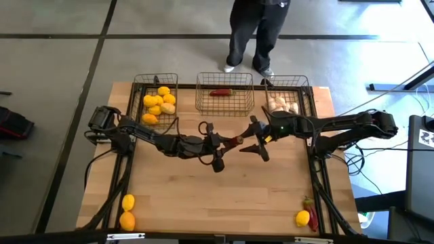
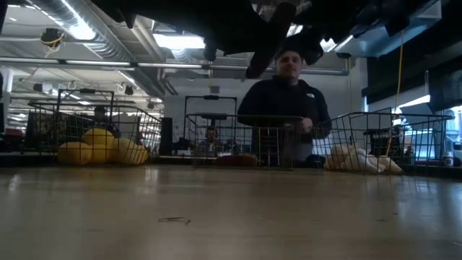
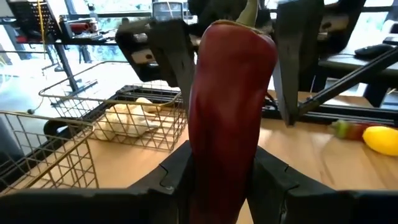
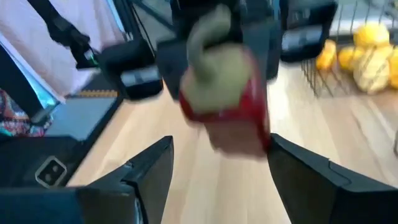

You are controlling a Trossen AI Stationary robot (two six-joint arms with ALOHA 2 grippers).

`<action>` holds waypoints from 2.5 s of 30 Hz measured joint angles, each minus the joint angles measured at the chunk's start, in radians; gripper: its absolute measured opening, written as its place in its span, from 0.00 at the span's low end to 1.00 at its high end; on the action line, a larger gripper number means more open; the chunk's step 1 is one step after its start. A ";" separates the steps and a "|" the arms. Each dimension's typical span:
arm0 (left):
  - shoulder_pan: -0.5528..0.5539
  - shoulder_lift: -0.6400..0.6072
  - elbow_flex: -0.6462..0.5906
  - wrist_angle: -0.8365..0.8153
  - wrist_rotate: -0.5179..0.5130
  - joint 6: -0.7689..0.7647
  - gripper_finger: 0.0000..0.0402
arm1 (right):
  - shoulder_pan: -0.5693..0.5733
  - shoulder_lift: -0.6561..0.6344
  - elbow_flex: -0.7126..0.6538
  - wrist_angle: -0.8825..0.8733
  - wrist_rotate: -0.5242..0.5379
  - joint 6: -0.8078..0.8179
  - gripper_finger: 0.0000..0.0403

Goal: Sort produce into baskets
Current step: Put the red chili pepper into the middle gold wire basket

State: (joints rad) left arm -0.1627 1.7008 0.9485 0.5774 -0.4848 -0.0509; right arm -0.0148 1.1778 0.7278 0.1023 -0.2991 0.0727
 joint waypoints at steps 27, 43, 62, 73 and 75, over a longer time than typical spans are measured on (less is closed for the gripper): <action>-0.006 -0.003 0.000 0.003 -0.094 -0.017 0.27 | 0.003 0.020 -0.003 0.166 -0.080 -0.016 0.62; -0.043 -0.021 0.001 0.008 -0.084 0.035 0.27 | 0.001 -0.053 0.031 -0.042 0.121 -0.008 0.62; -0.042 -0.021 0.000 0.014 -0.078 0.029 0.27 | 0.001 0.070 0.031 0.209 0.048 -0.059 0.37; -0.031 -0.023 0.001 0.005 -0.051 0.001 0.37 | 0.001 0.068 0.029 0.206 0.066 -0.080 0.20; -0.030 -0.028 0.001 -0.007 -0.052 -0.002 0.42 | 0.001 0.063 0.030 0.189 0.080 -0.077 0.23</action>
State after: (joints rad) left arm -0.1925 1.6729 0.9493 0.5704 -0.5366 -0.0529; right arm -0.0135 1.2410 0.7574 0.2912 -0.2188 -0.0039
